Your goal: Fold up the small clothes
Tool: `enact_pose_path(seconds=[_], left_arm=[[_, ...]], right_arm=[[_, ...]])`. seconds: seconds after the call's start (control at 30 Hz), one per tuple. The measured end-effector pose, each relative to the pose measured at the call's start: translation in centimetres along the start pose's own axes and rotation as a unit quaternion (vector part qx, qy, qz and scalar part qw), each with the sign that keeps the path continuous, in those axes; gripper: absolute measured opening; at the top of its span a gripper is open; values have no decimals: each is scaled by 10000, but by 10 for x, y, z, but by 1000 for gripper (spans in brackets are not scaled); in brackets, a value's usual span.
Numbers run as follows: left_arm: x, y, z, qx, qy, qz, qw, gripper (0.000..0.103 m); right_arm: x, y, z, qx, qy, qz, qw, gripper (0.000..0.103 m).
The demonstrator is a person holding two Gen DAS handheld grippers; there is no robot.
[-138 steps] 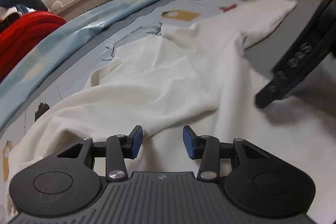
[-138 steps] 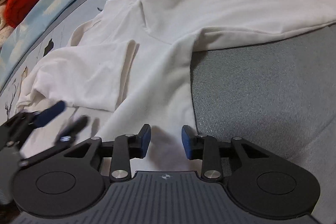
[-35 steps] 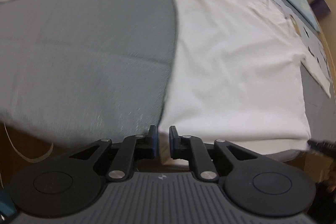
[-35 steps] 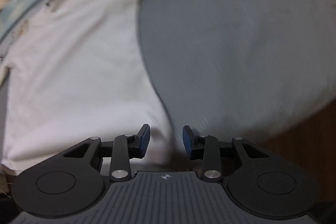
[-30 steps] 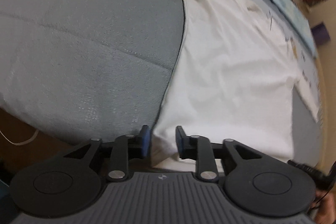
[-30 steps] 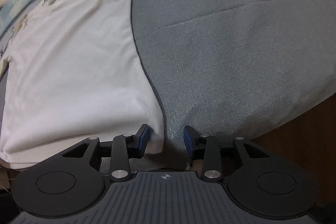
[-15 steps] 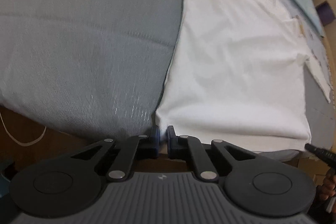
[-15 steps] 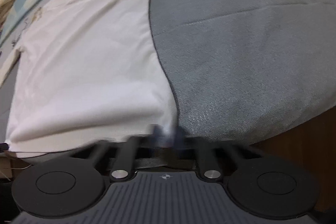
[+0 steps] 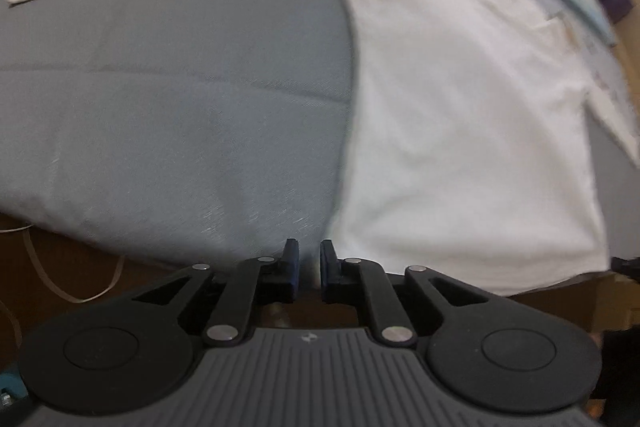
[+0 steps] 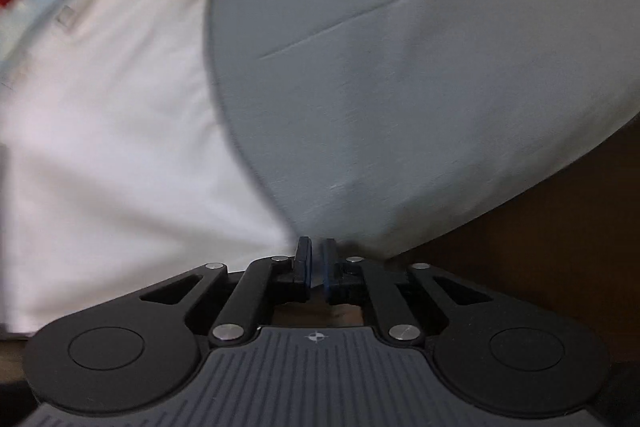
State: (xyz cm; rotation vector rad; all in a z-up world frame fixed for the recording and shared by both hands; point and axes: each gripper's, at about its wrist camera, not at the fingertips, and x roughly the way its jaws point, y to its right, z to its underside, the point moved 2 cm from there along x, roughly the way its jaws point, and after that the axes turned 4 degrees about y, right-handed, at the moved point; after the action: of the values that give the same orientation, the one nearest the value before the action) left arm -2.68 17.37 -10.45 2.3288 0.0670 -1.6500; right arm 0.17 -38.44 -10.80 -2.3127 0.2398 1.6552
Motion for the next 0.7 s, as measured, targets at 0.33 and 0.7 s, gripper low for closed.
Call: enact_pose_path(seconds=[0.33, 0.7], left_arm=[[41, 16, 9, 383, -450, -182, 9981, 25], [42, 24, 7, 793, -358, -641, 9941, 9]], right_arm=[[23, -29, 9, -585, 6, -109, 9982, 41], [15, -39, 13, -868, -31, -212, 9960, 7]])
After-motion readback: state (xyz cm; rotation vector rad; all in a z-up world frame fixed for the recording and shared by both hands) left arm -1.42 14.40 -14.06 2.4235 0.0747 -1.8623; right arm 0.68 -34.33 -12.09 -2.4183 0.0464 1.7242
